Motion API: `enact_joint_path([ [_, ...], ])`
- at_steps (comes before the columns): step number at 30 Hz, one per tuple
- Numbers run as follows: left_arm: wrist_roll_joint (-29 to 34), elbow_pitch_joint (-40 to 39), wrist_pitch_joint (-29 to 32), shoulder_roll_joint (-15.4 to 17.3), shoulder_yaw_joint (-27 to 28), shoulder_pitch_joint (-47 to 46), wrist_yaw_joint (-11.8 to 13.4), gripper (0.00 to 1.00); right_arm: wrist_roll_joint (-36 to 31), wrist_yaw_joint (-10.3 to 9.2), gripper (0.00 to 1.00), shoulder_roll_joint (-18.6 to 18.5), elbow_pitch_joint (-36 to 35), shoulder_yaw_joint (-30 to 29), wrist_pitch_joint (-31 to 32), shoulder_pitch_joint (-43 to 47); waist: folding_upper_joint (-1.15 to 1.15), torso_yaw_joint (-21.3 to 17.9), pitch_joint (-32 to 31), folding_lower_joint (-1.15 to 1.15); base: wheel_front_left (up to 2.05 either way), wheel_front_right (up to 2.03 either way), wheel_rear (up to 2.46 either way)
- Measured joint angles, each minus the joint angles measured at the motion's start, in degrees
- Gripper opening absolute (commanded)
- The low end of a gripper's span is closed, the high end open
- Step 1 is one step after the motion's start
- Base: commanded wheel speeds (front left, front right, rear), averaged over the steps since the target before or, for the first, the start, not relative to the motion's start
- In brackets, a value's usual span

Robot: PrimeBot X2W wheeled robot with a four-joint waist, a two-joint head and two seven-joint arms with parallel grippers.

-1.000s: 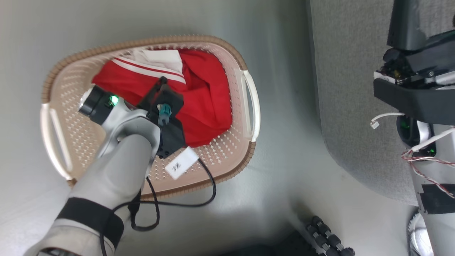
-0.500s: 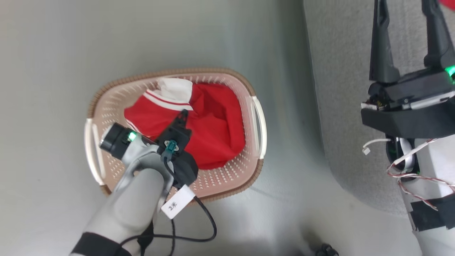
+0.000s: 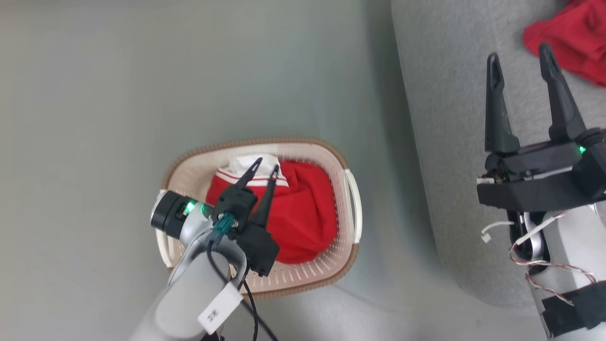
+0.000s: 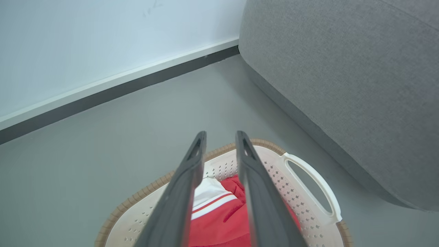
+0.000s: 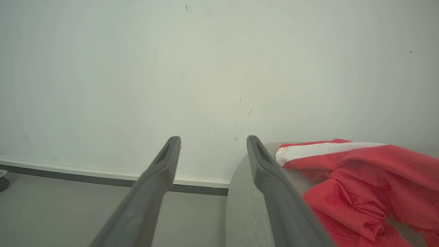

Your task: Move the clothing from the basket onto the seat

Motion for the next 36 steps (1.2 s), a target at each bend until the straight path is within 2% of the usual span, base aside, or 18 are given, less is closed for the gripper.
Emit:
enact_joint_path([
  [1, 0.0, -1.1, 0.0, 0.0, 0.4, 0.9, 0.0, 0.97, 0.0, 0.0, 1.0, 0.0, 0.1, -0.1, 0.0, 0.5, 0.0, 0.1, -0.8, 0.0, 0.0, 0.0, 0.0],
  [3, -1.1, -3.4, 0.0, 0.0, 1.5, 2.5, 0.2, 1.0, 0.1, 0.0, 1.0, 0.0, 0.3, -0.4, 0.0, 1.4, 0.0, 0.4, -2.4, 0.0, 0.0, 0.0, 0.0],
  [15, -6.0, -15.8, 0.0, 2.8, 10.9, 13.5, 3.6, 1.0, 0.3, -0.02, 1.0, 0.1, 1.0, -1.4, 0.0, 9.8, -0.01, 1.7, -12.1, 0.0, 0.0, 0.0, 0.0],
  [23, -6.8, -22.4, 0.0, 4.6, 16.7, 20.6, 4.6, 1.0, 0.3, -0.08, 1.0, 0.7, 1.7, -0.7, 0.0, 16.0, -0.01, 2.3, -18.6, 0.0, 0.0, 0.0, 0.0],
  [36, -6.7, -29.5, 0.0, 5.9, 20.8, 34.1, 5.6, 1.0, 0.3, 0.0, 1.0, 1.4, 2.8, 1.5, 0.0, 25.6, 0.0, 2.1, -29.9, 0.0, 0.0, 0.0, 0.0],
])
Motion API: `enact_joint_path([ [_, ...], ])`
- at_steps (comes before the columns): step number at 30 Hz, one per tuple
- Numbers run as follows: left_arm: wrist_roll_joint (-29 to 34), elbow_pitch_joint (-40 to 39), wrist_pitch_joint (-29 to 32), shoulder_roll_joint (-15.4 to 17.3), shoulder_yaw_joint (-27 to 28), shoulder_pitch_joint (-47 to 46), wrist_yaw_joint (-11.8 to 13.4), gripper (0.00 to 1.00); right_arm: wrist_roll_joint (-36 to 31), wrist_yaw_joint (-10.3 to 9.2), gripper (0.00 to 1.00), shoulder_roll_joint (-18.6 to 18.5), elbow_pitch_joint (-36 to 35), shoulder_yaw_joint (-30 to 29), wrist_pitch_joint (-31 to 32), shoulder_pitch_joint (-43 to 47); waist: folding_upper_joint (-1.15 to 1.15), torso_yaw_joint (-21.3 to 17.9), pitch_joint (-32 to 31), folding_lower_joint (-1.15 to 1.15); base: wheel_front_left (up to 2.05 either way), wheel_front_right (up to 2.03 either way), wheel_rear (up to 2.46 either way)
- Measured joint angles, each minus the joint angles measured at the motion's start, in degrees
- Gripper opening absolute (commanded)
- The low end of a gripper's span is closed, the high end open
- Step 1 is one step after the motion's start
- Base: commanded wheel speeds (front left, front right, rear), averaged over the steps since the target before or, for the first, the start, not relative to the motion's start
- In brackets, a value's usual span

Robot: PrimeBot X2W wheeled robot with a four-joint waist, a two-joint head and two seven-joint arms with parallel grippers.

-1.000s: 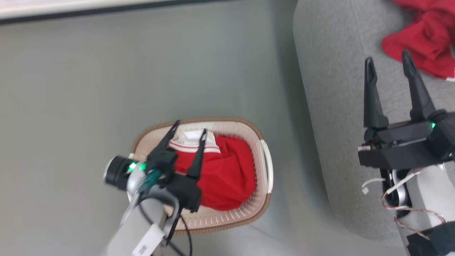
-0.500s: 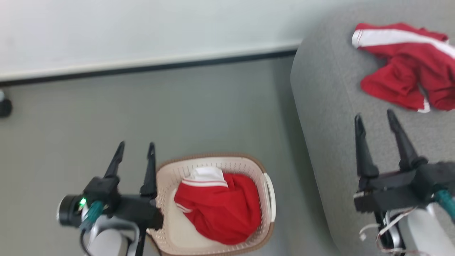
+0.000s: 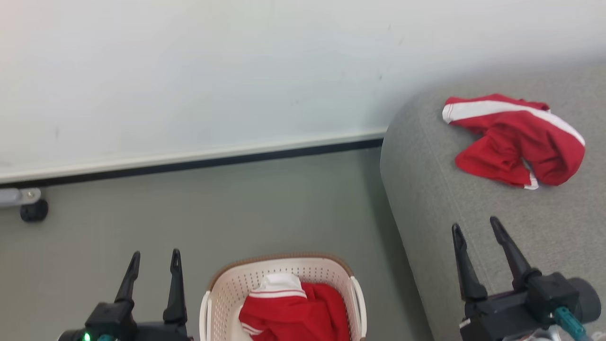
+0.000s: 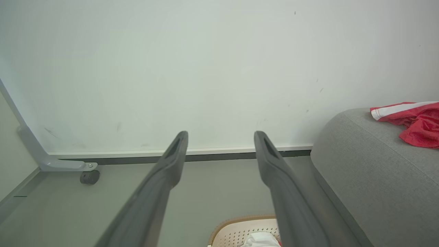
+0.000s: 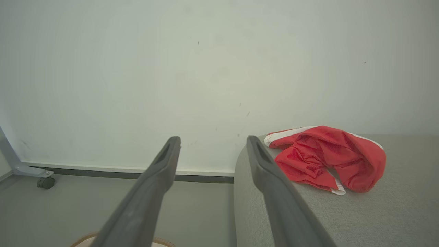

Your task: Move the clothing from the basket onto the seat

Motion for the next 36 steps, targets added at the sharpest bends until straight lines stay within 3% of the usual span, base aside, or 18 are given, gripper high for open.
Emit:
enact_joint_path([
  [13, 0.3, -5.7, 0.0, -0.3, 0.1, 7.1, 0.1, 1.0, 0.5, 0.0, 1.0, -0.6, -2.9, 0.1, 0.0, 5.0, 0.0, -1.2, -6.7, 0.0, 0.0, 0.0, 0.0],
  [36, 2.1, -10.5, 1.8, -0.1, 0.1, 8.9, 0.5, 1.0, 1.3, 0.05, 1.0, -0.9, -5.0, -0.6, 0.6, 4.4, 0.01, -1.3, -3.6, 0.01, 0.0, 0.0, 0.0],
])
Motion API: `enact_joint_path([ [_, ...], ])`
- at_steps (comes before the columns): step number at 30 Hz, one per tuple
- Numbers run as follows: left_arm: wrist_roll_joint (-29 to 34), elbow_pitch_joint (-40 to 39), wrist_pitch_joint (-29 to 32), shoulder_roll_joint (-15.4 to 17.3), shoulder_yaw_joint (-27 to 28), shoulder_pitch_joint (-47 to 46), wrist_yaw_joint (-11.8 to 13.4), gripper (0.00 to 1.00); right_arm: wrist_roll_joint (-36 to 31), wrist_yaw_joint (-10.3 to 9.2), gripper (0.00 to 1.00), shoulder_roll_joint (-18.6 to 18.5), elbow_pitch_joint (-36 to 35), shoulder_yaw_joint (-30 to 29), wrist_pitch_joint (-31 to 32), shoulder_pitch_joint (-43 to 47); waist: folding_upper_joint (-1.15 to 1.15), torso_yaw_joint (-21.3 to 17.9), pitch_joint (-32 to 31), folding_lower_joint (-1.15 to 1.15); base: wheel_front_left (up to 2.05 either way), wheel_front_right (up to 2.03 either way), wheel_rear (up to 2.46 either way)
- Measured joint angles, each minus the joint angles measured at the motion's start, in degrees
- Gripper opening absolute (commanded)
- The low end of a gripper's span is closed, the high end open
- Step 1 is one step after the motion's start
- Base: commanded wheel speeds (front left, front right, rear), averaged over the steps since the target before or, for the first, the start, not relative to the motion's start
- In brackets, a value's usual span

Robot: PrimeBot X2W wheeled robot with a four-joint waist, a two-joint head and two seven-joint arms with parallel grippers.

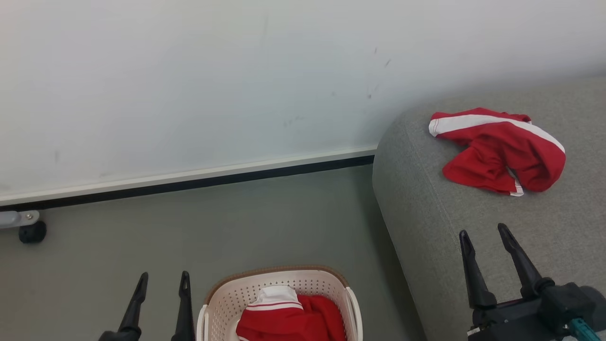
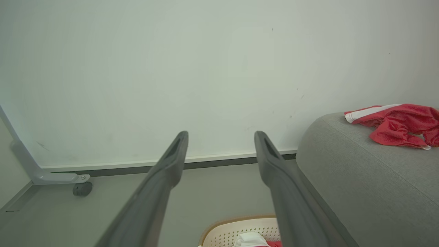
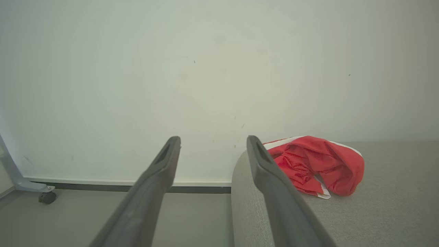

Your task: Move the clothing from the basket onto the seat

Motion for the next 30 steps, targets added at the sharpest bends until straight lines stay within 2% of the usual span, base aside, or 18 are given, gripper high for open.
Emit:
enact_joint_path([
  [8, 3.0, 4.1, 3.5, 0.1, -4.7, -7.3, -1.1, 1.0, 0.4, -0.05, 1.0, -0.9, -0.8, -2.0, 0.5, -5.3, 0.0, -0.1, 4.6, 0.0, 0.0, 0.0, 0.0],
  [21, 12.8, 21.9, 10.9, -1.6, -17.1, -21.0, -5.3, 1.0, 1.2, -0.41, 1.0, -2.0, -2.3, -5.2, 1.0, -14.1, 0.0, -0.9, 14.3, 0.01, 0.0, 0.0, 0.0],
  [30, 17.4, 32.6, 15.0, -3.0, -22.0, -28.3, -7.1, 1.0, 1.2, -0.54, 1.0, -2.1, -4.7, -5.0, 2.0, -21.1, 0.01, -2.5, 21.4, 0.02, 0.0, 0.0, 0.0],
])
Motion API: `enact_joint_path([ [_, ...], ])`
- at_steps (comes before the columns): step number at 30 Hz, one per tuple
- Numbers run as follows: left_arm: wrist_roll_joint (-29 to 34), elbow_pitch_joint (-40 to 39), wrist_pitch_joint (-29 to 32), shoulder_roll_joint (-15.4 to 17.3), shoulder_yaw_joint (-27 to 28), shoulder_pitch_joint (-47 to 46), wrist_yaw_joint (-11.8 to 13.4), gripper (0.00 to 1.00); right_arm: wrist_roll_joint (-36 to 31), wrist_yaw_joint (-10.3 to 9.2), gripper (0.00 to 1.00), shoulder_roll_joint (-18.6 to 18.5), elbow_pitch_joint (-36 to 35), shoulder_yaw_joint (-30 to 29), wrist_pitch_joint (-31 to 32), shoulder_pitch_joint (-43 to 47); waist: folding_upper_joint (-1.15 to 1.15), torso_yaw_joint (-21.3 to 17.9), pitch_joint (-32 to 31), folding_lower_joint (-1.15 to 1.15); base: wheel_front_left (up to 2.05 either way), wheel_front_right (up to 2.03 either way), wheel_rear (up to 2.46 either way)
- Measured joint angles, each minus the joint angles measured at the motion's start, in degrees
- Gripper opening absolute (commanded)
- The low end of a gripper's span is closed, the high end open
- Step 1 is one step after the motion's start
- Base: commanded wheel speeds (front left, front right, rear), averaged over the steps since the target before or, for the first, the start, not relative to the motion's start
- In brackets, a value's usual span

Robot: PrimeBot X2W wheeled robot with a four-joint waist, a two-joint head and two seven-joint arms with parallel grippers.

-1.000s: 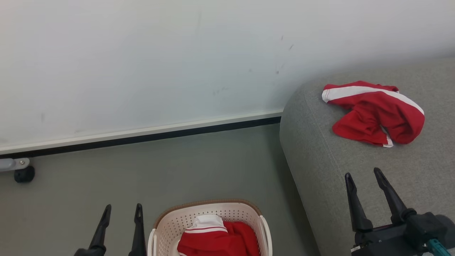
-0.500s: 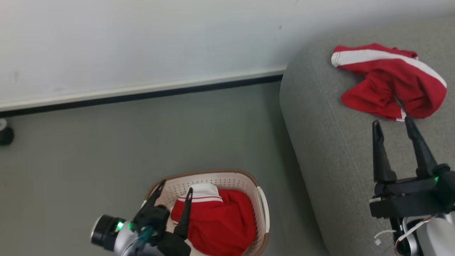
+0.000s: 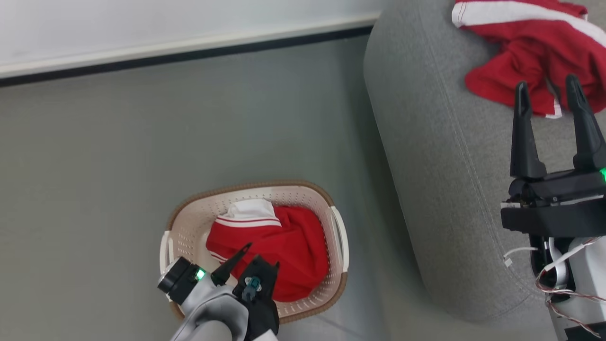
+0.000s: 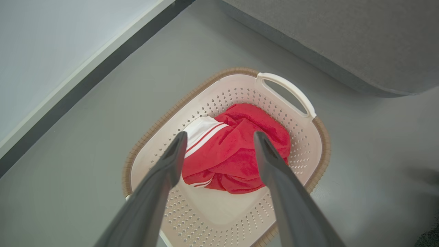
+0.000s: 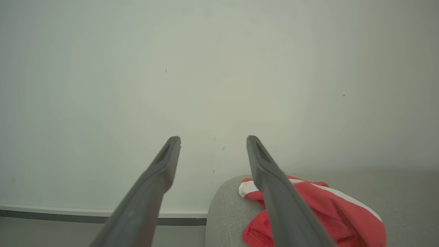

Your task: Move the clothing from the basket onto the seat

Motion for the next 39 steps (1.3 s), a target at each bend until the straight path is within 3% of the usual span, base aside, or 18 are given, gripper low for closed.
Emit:
enact_joint_path([
  [17, 3.9, 10.4, 2.3, -0.8, -1.9, -12.4, -0.1, 1.0, 0.0, 0.22, 1.0, -0.5, -3.6, -0.9, 1.0, -6.6, 0.0, -3.5, 13.7, -0.01, 0.0, 0.0, 0.0],
  [39, 10.0, 17.5, 1.5, 0.8, -4.7, -28.6, -2.0, 1.0, -0.5, 0.14, 1.0, 0.2, -8.2, -0.9, -0.3, -18.0, 0.0, -4.2, 31.9, -0.01, 0.0, 0.0, 0.0],
])
